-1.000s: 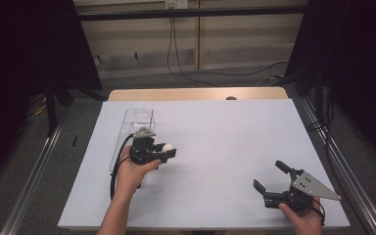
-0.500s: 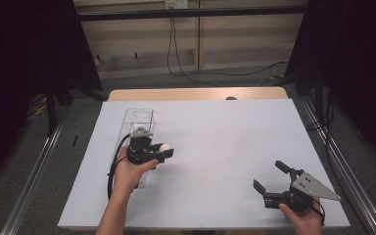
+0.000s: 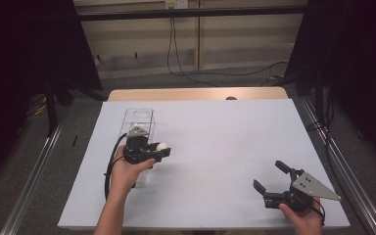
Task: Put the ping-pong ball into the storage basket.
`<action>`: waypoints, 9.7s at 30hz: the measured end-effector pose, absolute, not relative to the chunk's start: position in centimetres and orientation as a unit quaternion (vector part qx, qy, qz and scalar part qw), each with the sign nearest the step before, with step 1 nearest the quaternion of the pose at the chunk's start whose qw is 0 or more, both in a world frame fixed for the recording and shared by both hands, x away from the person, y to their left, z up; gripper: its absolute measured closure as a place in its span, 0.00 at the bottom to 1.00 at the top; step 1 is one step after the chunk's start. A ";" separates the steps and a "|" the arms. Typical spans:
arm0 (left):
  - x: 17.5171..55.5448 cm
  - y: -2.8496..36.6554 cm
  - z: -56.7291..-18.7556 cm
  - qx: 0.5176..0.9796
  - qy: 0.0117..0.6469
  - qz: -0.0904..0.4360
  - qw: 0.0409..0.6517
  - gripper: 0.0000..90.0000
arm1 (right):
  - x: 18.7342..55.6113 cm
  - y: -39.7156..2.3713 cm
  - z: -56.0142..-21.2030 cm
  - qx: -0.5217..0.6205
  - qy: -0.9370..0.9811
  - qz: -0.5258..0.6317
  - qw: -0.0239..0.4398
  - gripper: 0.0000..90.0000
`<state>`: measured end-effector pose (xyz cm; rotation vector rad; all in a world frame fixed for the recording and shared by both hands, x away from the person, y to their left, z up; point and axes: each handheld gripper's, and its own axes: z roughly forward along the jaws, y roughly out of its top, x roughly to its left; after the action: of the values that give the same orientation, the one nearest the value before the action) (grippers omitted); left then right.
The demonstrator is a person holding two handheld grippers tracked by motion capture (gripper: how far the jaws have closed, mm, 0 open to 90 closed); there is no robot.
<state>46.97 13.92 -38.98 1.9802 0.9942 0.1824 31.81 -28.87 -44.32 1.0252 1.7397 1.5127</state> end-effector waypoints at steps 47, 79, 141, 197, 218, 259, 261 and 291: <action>47.2 15.8 -38.6 0.795 0.410 0.081 0.439 0.57 | 31.8 -28.9 -44.2 0.389 0.652 0.573 0.307 0.01; 47.2 17.1 -38.3 0.787 0.423 0.089 0.440 0.57 | 31.8 -28.9 -44.2 0.388 0.653 0.573 0.307 0.01; 47.4 19.5 -38.1 0.776 0.437 0.113 0.440 0.57 | 31.8 -29.0 -44.2 0.387 0.652 0.575 0.308 0.01; 47.8 21.1 -39.1 0.765 0.465 0.145 0.422 0.57 | 31.8 -29.0 -44.2 0.387 0.651 0.576 0.308 0.01; 47.9 21.2 -39.6 0.767 0.468 0.157 0.410 0.57 | 31.8 -29.0 -44.2 0.387 0.651 0.577 0.306 0.01; 48.1 21.2 -40.0 0.771 0.466 0.174 0.398 0.56 | 31.8 -28.9 -44.2 0.387 0.651 0.577 0.307 0.01; 48.2 21.2 -40.1 0.771 0.466 0.176 0.396 0.56 | 31.8 -28.9 -44.2 0.387 0.651 0.577 0.306 0.01; 48.2 21.1 -39.9 0.770 0.464 0.181 0.399 0.48 | 31.7 -29.0 -44.2 0.388 0.650 0.577 0.306 0.01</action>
<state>48.21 21.06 -39.92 1.9495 1.1735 0.4580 31.71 -28.99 -44.19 1.0279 1.7198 1.5269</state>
